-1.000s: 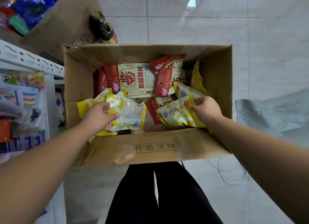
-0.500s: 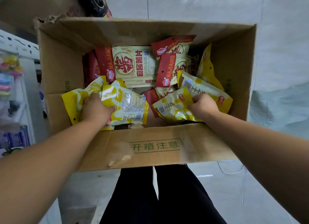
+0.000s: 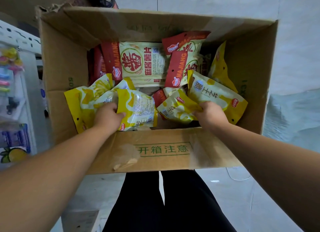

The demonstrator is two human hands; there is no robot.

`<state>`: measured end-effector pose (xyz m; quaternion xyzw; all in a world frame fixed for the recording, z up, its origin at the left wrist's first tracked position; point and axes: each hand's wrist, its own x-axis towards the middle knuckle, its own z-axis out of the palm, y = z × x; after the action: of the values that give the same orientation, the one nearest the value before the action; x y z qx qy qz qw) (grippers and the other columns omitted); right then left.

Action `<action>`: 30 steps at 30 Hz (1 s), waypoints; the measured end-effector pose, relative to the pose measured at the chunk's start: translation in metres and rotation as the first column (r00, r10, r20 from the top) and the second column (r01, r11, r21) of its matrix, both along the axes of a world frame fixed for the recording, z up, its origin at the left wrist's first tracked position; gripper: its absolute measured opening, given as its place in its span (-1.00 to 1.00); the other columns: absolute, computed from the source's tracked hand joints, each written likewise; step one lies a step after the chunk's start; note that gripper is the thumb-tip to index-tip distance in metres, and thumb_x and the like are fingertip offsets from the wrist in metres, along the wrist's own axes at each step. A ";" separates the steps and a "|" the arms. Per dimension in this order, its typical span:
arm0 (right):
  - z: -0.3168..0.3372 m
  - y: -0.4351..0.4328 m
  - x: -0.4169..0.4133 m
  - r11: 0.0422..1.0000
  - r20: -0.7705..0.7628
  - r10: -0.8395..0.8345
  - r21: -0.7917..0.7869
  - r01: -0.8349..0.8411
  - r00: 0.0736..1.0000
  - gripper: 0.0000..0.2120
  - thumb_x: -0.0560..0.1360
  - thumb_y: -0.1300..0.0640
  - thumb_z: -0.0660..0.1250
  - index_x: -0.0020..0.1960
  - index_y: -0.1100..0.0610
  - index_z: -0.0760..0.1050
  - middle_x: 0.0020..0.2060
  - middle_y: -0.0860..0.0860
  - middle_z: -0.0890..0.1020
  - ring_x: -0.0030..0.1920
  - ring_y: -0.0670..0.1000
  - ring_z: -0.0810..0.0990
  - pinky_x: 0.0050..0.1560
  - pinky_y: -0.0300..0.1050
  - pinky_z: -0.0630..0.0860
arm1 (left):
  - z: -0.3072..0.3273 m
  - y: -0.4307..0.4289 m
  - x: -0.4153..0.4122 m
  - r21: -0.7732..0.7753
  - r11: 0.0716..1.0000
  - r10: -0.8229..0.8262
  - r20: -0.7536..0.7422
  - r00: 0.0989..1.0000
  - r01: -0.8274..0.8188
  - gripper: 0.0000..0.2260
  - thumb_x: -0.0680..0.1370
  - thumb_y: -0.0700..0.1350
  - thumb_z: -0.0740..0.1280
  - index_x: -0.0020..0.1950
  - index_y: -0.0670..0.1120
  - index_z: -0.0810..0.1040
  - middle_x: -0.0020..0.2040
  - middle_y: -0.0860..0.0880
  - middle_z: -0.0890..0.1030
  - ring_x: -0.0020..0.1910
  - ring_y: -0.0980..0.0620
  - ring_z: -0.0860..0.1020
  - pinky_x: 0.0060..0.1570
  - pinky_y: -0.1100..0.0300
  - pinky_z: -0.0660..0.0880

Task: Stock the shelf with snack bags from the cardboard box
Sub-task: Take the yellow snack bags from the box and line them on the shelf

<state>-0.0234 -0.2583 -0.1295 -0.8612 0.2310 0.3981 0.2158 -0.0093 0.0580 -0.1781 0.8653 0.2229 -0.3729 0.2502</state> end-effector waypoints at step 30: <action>0.075 0.031 0.020 0.981 0.398 -0.057 0.191 -0.022 0.916 -0.82 0.54 0.04 0.40 -0.07 0.15 0.67 -0.19 0.06 0.71 -0.13 0.09 0.66 -0.04 0.03 0.61 | 0.123 0.002 0.013 -0.185 0.976 -0.049 0.327 0.944 0.115 -0.83 0.55 -0.07 0.41 0.11 -0.05 0.71 -0.01 0.02 0.72 -0.03 0.10 0.62 -0.17 0.33 0.41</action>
<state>-0.0034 -0.2276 -0.0543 -0.8976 0.1502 0.2312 0.3439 0.0036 0.0602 -0.0547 0.8930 0.1040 -0.2584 0.3534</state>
